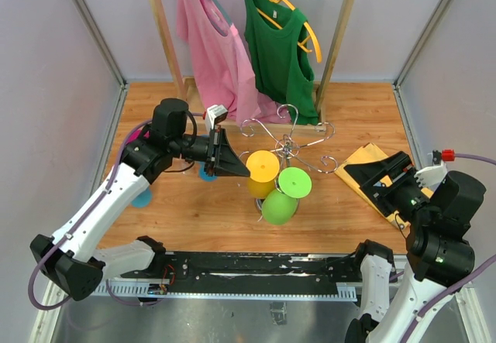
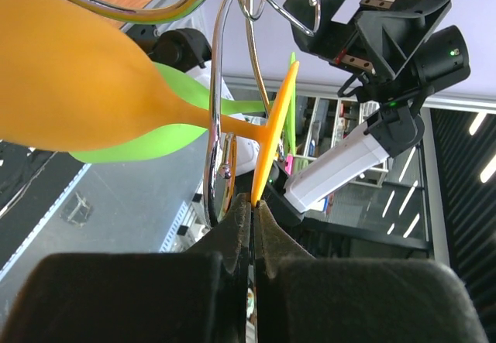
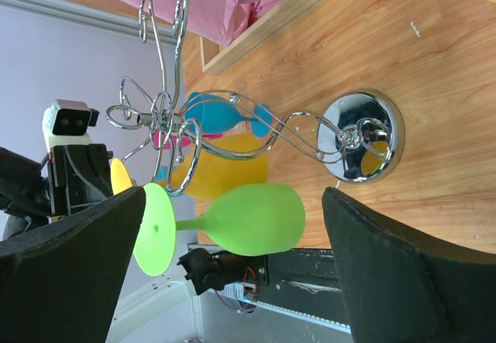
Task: Take the wine glass off the wine glass rack
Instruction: Pick up the wine glass from the wine rack.
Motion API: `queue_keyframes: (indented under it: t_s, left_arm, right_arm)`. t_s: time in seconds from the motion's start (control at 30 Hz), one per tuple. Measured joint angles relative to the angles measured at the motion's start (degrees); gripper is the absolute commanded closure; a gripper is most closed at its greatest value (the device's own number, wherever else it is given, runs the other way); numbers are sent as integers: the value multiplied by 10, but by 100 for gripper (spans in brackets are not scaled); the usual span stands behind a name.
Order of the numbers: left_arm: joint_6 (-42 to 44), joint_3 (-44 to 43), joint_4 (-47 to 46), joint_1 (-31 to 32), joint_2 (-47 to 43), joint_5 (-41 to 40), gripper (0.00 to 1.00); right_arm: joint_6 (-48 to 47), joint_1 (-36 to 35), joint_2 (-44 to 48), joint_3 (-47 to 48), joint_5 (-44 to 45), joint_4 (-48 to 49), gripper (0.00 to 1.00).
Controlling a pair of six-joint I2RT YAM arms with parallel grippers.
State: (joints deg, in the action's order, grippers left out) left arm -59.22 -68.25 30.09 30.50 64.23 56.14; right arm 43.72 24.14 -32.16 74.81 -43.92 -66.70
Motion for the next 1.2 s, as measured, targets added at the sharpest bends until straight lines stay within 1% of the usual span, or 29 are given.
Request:
queue_keyframes:
  t_s: [0.3,0.77,1.2]
  left_arm:
    - [5,0,0,8,-3,6,100]
    - [23,0,10,8,-42,3,100]
    - [44,19,42,-23,-90,-2,100]
  right_arm:
    - [0,0,0,-8,0,2,1]
    - [0,0,1,-12,0,4,1]
    - [-1,0,8,-12,0,3,2]
